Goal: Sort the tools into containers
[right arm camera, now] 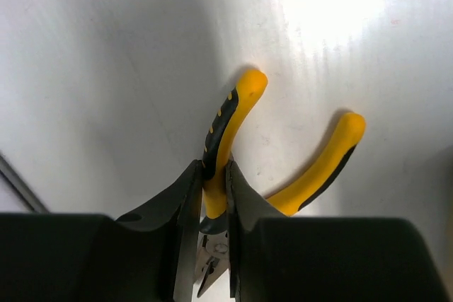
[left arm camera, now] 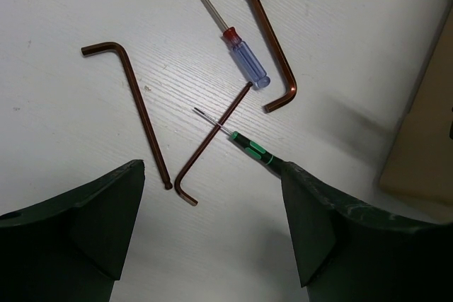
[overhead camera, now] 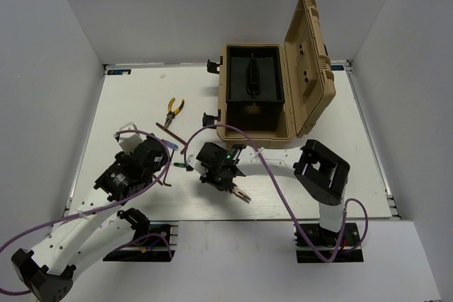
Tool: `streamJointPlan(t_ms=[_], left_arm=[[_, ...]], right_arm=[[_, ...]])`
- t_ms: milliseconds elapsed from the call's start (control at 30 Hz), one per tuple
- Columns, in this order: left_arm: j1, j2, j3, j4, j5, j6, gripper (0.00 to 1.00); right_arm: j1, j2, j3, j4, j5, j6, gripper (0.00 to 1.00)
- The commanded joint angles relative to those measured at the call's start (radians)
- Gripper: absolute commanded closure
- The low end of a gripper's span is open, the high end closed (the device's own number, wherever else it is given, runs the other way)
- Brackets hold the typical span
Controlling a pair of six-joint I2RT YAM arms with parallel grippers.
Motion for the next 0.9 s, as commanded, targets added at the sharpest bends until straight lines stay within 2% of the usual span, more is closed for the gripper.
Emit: streamJointPlan(t_ms=[0, 167, 300, 467, 600, 700, 800, 867], left_arm=[[0.004, -0.012, -0.010, -0.004, -0.018, -0.038, 0.12], [0.004, -0.003, 0.010, -0.013, -0.027, -0.038, 0.12], [0.004, 0.007, 0.041, -0.013, -0.038, -0.029, 0.12], [0.004, 0.027, 0.072, -0.022, -0.057, -0.029, 0.12], [0.004, 0.017, 0.119, -0.058, -0.105, -0.029, 0.12], [0.004, 0.008, 0.131, -0.069, -0.116, -0.020, 0.12], [0.004, 0.008, 0.141, -0.069, -0.116, -0.020, 0.12], [0.004, 0.008, 0.141, -0.069, -0.116, -0.020, 0.12]], right_arm=[[0.009, -0.017, 0.037, -0.112, -0.102, -0.030, 1.00], [0.001, -0.139, 0.111, -0.229, -0.246, -0.101, 1.00], [0.001, -0.182, 0.252, -0.347, -0.434, -0.152, 1.00], [-0.011, -0.192, 0.444, -0.454, -0.547, -0.169, 1.00], [-0.029, -0.204, 0.572, -0.471, -0.505, -0.207, 1.00], [-0.042, -0.216, 0.645, -0.459, -0.401, -0.250, 1.00], [-0.084, -0.231, 0.665, -0.439, -0.290, -0.342, 1.00], [-0.103, -0.270, 0.601, -0.374, -0.227, -0.429, 1.00]])
